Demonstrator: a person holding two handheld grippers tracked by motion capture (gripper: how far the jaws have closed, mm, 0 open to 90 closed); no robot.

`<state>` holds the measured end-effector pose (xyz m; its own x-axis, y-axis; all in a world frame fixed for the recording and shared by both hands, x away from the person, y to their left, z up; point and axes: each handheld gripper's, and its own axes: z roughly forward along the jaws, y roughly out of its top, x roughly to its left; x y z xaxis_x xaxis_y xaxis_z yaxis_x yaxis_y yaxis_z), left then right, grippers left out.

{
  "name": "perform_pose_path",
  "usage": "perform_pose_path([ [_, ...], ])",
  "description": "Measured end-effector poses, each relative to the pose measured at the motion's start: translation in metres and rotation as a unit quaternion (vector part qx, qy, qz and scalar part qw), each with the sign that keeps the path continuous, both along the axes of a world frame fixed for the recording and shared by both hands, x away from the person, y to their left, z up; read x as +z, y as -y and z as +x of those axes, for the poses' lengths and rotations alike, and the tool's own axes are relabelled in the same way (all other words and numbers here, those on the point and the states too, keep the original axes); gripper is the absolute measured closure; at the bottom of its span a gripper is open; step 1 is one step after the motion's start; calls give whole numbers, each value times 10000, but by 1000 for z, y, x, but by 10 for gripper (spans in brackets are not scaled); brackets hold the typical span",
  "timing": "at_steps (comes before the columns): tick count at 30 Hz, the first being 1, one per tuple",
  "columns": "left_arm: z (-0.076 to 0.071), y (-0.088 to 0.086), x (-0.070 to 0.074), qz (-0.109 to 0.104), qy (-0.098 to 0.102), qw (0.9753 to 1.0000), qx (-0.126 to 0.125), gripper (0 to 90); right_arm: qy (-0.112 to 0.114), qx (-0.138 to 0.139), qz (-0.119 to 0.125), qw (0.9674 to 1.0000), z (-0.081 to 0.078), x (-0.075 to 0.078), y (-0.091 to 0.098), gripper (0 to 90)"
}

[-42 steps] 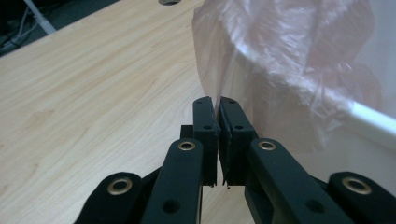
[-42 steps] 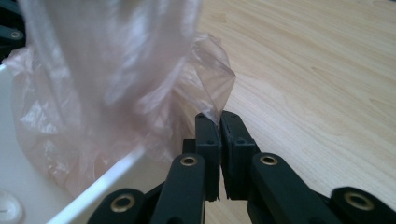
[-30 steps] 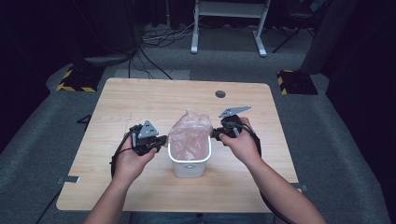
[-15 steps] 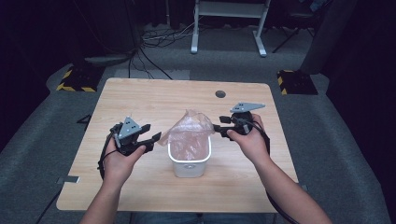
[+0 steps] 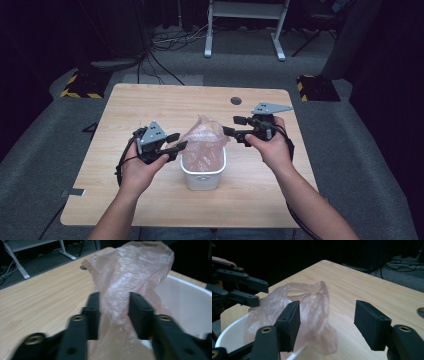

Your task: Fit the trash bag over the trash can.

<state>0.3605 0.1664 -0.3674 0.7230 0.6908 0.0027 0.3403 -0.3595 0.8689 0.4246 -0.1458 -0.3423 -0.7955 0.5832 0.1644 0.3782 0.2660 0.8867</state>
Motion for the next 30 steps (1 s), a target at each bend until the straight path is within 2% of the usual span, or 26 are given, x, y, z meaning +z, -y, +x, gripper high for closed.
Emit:
perform_pose_path([
  [1, 0, 0, 0, 0, 0, 10000, 0, 781, 0, 0, 0, 10000, 0, 0, 0, 384],
  [2, 0, 2, -1, 46, 7, 10000, -29, 829, -91, 90, -8, 9999, 2, -3, -4, 401],
  [3, -1, 3, -1, 127, 85, 9999, -32, 829, -213, 198, -5, 9996, 4, -7, -7, 469],
  [4, -3, 3, -1, 168, 125, 9998, -35, 873, -395, 349, 30, 9986, 6, -11, -9, 597],
  [5, -8, -1, 0, 111, 240, 9996, -58, 899, -681, 648, 145, 9955, 5, -15, -9, 785],
  [6, -10, -3, 0, 87, 278, 9996, -72, 900, -678, 690, 136, 9952, 3, -16, -8, 840],
  [7, -10, -3, 0, 87, 278, 9996, -72, 900, -678, 690, 136, 9952, 3, -16, -8, 840],
  [8, -15, -6, 1, -2, 339, 9993, -137, 900, -614, 765, 165, 9950, -2, -14, -7, 887],
  [10, -19, -6, 2, 32, 363, 9992, -180, 900, -559, 840, 202, 9947, -8, -11, -6, 897],
  [12, -27, -6, 2, 101, 440, 9986, -292, 900, -515, 878, 191, 9946, -11, -10, -6, 900],
  [14, -36, -7, 3, 79, 499, 9980, -379, 900, -463, 962, 133, 9942, -18, -7, -5, 900],
  [15, -45, -8, 3, 56, 526, 9976, -451, 900, -437, 1044, 101, 9935, -26, -6, -5, 900],
  [16, -45, -8, 3, 56, 526, 9976, -451, 900, -407, 1081, 97, 9933, -31, -6, -4, 900],
  [17, -55, -8, 4, 111, 588, 9969, -508, 900, -379, 1114, 87, 9930, -36, -6, -4, 900],
  [18, -55, -8, 4, 111, 588, 9969, -508, 900, -379, 1114, 87, 9930, -36, -6, -4, 900],
  [19, -60, -8, 3, 154, 609, 9965, -548, 900, -310, 1171, 30, 9926, -46, -6, -3, 899],
  [21, -71, -6, 0, 227, 590, 9957, -680, 900, -250, 1236, -48, 9920, -54, -8, -2, 899],
  [22, -71, -6, 0, 227, 590, 9957, -680, 900, -254, 1267, -56, 9916, -57, -9, -1, 899],
  [24, -81, -5, -4, 213, 524, 9951, -813, 900, -258, 1315, -42, 9910, -64, -10, 2, 899],
  [30, -88, -2, -13, 273, 467, 9945, -902, 900, -193, 1446, -98, 9893, -80, -16, 5, 894],
])
